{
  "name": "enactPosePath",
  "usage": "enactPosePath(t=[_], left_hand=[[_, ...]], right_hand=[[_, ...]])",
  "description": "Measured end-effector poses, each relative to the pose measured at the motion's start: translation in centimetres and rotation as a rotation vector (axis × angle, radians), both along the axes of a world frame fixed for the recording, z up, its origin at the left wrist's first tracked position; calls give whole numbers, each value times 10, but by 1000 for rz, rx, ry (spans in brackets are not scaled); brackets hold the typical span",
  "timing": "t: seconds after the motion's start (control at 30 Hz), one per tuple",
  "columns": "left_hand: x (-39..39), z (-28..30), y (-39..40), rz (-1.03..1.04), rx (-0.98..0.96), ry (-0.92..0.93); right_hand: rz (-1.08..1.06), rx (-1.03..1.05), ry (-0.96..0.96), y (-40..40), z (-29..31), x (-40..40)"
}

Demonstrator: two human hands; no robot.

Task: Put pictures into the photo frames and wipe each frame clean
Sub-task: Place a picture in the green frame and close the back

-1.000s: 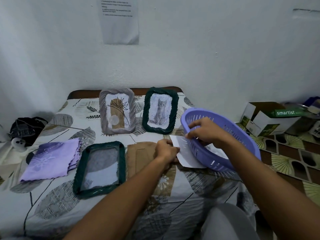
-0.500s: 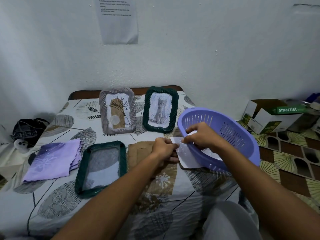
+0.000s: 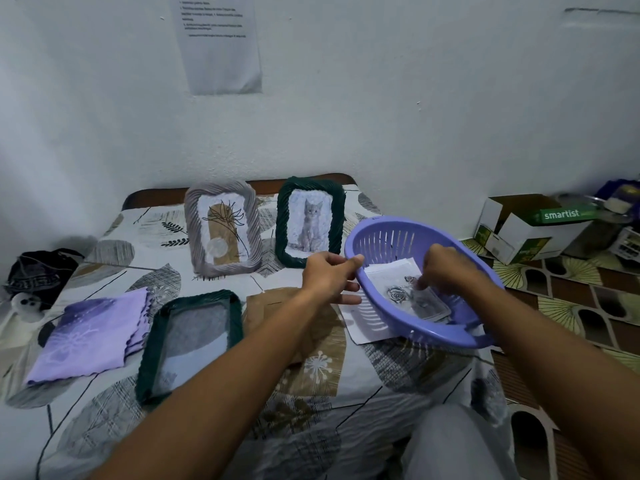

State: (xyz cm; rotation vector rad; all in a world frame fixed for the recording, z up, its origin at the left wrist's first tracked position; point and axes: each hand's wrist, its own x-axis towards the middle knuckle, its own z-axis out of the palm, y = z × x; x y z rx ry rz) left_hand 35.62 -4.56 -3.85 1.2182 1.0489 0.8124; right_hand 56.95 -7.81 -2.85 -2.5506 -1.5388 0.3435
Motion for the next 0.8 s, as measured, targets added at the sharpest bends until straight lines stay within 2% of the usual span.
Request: enactPosePath(t=[0.27, 0.5, 0.57, 0.67, 0.73, 0.8], left_hand=[[4, -9, -2, 5, -14, 4], [4, -9, -4, 23, -8, 11], [4, -11, -4, 63, 51, 59], [5, -11, -2, 164, 253, 162], [6, -6, -3, 204, 370, 152], [6, 6, -4, 163, 429, 107]], right_hand=[[-44, -90, 4, 4, -6, 0], [-157, 29, 9, 5, -1, 7], [-179, 76, 50, 6, 6, 11], [-201, 191, 320, 5, 23, 12], [-200, 266, 563, -1, 38, 6], [-138, 338, 689, -9, 53, -8]])
